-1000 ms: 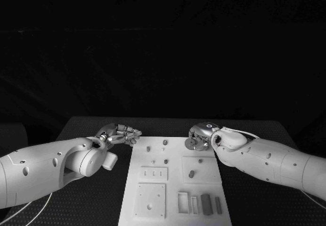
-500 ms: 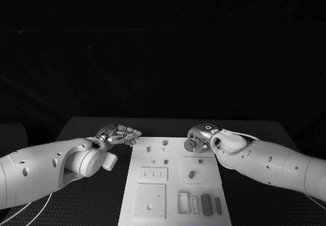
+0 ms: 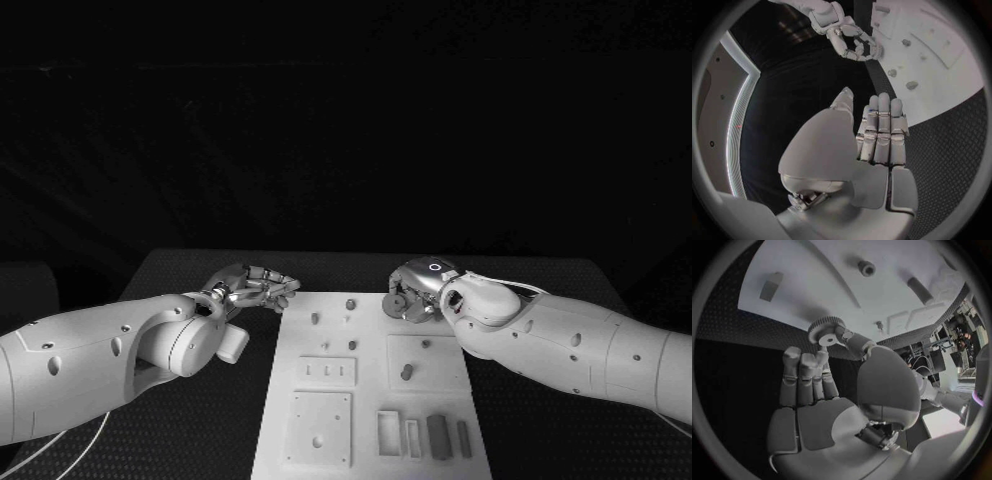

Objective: Assemble the parts on the task board

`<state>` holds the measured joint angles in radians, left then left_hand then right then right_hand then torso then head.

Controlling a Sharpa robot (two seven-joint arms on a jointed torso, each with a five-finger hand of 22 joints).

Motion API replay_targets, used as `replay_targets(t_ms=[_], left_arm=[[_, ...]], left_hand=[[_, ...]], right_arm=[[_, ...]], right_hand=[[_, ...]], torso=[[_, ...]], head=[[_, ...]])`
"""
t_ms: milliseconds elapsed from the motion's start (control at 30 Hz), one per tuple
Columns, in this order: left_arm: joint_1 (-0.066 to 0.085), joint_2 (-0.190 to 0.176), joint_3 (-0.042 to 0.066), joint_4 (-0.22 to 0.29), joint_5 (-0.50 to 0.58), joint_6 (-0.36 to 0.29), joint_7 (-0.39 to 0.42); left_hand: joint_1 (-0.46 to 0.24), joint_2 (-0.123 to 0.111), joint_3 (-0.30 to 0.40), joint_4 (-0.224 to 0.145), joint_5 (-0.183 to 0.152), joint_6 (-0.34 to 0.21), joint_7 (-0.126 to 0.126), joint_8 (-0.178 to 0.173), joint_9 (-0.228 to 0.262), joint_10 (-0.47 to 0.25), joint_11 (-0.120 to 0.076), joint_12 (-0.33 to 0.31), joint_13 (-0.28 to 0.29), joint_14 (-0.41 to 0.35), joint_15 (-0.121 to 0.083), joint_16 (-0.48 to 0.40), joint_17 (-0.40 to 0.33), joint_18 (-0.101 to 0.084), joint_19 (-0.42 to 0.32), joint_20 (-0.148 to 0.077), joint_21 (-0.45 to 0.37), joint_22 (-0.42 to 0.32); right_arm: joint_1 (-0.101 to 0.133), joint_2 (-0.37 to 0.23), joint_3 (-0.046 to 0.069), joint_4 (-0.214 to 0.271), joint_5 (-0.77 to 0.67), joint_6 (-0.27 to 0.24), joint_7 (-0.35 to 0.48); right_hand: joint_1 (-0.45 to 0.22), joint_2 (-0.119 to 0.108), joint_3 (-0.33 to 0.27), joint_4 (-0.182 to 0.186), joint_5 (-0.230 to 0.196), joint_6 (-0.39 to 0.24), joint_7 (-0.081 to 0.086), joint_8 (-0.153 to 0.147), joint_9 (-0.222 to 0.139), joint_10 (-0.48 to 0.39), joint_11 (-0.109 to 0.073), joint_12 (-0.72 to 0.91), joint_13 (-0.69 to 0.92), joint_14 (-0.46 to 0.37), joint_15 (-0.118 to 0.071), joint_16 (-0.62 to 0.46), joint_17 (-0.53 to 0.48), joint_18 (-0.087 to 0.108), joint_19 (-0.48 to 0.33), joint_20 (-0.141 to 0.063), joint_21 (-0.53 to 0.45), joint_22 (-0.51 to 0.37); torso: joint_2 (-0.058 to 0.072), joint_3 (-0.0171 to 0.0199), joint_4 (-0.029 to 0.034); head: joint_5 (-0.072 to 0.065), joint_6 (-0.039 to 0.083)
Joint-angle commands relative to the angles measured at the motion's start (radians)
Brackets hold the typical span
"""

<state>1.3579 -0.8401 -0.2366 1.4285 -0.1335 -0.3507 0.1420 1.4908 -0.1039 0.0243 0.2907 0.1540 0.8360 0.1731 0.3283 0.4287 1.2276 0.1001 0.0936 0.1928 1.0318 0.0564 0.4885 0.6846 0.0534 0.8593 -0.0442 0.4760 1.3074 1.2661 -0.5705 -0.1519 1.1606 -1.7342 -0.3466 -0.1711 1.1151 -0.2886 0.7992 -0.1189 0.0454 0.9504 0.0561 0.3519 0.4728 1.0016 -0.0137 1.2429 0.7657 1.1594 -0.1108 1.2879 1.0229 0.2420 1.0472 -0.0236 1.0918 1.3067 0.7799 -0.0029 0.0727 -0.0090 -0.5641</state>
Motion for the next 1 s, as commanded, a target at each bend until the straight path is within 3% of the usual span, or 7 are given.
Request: replay_targets(t_ms=[33,233,633,1000], left_arm=[[0.001,0.001,0.001,0.003,-0.002,0.007,0.007],[0.001,0.001,0.001,0.003,-0.002,0.007,0.006],[0.001,0.001,0.001,0.005,-0.002,0.008,0.006],[0.001,0.006,0.001,0.005,-0.002,0.009,0.005]], left_hand=[[-0.002,0.009,-0.004,0.0,-0.005,0.002,0.003,-0.004,0.001,-0.003,0.005,-0.006,0.001,0.005,0.0,-0.006,0.002,0.02,-0.009,0.001,0.005,0.012],[-0.001,0.009,-0.004,0.0,-0.005,0.002,0.003,-0.004,0.001,-0.003,0.005,-0.006,0.001,0.005,0.0,-0.006,0.002,0.02,-0.009,0.001,0.005,0.012],[-0.001,0.009,-0.004,0.0,-0.005,0.002,0.003,-0.004,0.002,-0.003,0.005,-0.007,0.001,0.005,0.0,-0.007,0.002,0.02,-0.009,0.001,0.005,0.012],[-0.001,0.009,-0.004,0.0,-0.005,0.002,0.003,-0.005,0.002,-0.003,0.005,-0.007,0.002,0.005,0.0,-0.007,0.003,0.02,-0.009,0.001,0.005,0.012]], right_arm=[[0.001,-0.001,0.001,0.019,-0.037,-0.017,-0.029],[0.002,0.007,0.001,0.061,-0.049,-0.027,-0.042],[-0.002,0.082,0.001,0.056,-0.081,-0.057,-0.066],[-0.027,0.158,-0.001,-0.007,-0.085,-0.047,-0.067]], right_hand=[[-0.007,-0.007,0.0,0.003,0.006,0.075,0.039,0.005,0.044,0.005,0.0,0.002,-0.001,0.007,-0.004,0.005,-0.001,0.02,0.01,0.0,0.006,-0.001],[-0.009,-0.008,0.001,0.004,0.006,0.077,0.039,0.005,0.045,0.008,0.0,0.001,-0.003,0.009,-0.005,0.005,-0.002,0.02,0.012,-0.001,0.006,-0.002],[-0.017,-0.01,-0.005,0.001,0.005,0.074,0.038,0.001,0.046,0.011,-0.001,-0.001,-0.006,0.012,-0.006,0.004,-0.004,0.02,0.014,-0.003,0.007,-0.002],[-0.016,-0.009,-0.003,0.0,0.005,0.074,0.038,0.0,0.046,0.013,-0.002,-0.001,-0.007,0.013,-0.007,0.003,-0.004,0.02,0.015,-0.004,0.007,-0.003]], torso=[[0.0,-0.0001,-0.0008],[0.0,0.0,0.0011],[0.001,-0.0005,0.0012],[0.001,-0.0011,0.0038]], head=[[0.0,0.001],[0.001,0.0],[0.004,0.001],[0.002,-0.001]])
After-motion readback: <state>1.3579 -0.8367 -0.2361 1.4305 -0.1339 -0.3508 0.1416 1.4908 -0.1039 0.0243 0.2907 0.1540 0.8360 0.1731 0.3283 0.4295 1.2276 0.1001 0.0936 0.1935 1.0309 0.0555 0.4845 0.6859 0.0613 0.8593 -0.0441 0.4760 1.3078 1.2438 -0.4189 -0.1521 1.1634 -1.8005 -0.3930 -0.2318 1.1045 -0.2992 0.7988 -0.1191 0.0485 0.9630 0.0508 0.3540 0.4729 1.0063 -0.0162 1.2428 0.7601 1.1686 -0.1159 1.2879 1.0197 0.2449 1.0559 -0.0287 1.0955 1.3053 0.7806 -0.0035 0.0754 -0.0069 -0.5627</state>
